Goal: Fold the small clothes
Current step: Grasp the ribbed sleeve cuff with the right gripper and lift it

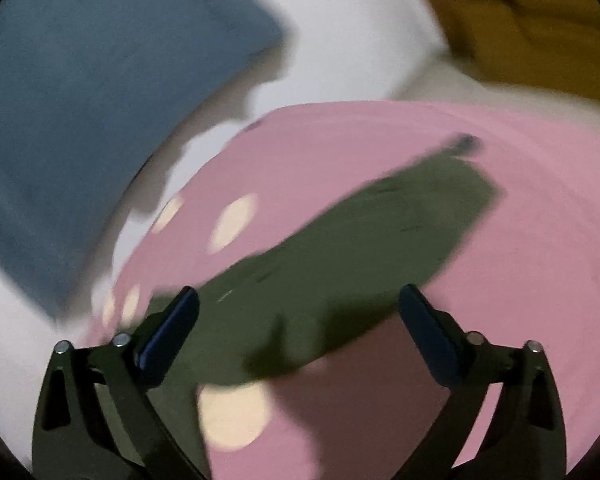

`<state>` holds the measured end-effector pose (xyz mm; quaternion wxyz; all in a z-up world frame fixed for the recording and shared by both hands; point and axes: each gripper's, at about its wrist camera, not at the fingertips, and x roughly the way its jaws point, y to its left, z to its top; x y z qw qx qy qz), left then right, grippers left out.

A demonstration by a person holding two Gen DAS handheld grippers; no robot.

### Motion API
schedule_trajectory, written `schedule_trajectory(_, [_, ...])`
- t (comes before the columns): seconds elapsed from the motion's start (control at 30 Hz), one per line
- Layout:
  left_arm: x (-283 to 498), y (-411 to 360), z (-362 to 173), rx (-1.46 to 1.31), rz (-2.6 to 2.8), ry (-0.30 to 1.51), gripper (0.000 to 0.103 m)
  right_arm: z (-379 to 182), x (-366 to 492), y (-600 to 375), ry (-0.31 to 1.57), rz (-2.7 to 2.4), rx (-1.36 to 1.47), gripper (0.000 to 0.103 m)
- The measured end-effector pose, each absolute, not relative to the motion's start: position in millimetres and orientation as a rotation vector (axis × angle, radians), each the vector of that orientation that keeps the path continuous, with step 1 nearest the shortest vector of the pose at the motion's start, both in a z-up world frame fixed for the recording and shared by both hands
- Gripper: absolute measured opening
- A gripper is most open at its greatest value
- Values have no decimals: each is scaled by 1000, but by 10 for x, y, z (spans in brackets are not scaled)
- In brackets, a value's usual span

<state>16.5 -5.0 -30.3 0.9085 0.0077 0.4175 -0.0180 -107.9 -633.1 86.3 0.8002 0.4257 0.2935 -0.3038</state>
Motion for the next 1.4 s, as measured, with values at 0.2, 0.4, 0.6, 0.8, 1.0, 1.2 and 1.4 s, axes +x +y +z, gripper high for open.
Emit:
schedule_trajectory(0.2, [209, -94, -315, -4, -19, 883, 99, 565, -1555, -6951, 585, -815, 1037, 79])
schedule_trajectory(0.4, [241, -172, -328, 2, -29, 901, 99, 282, -1522, -7124, 561, -773, 1125, 69])
schedule_trajectory(0.6, [225, -182, -325, -1, -40, 896, 99, 230, -1381, -7180, 575, -742, 1167, 24])
schedule_trajectory(0.8, [220, -89, -301, -29, -32, 903, 99, 334, -1559, -7203, 509, -757, 1130, 13])
schedule_trajectory(1.0, [221, 68, -258, -53, -16, 887, 99, 466, -1573, -7083, 498, -781, 1093, 13])
schedule_trajectory(1.2, [185, 214, -219, -45, -11, 871, 99, 1192, -1164, -6684, 434, -650, 939, 13])
schedule_trajectory(1.4, [90, 451, -148, -49, 10, 835, 99, 1881, -176, -5689, 443, -385, 749, 13])
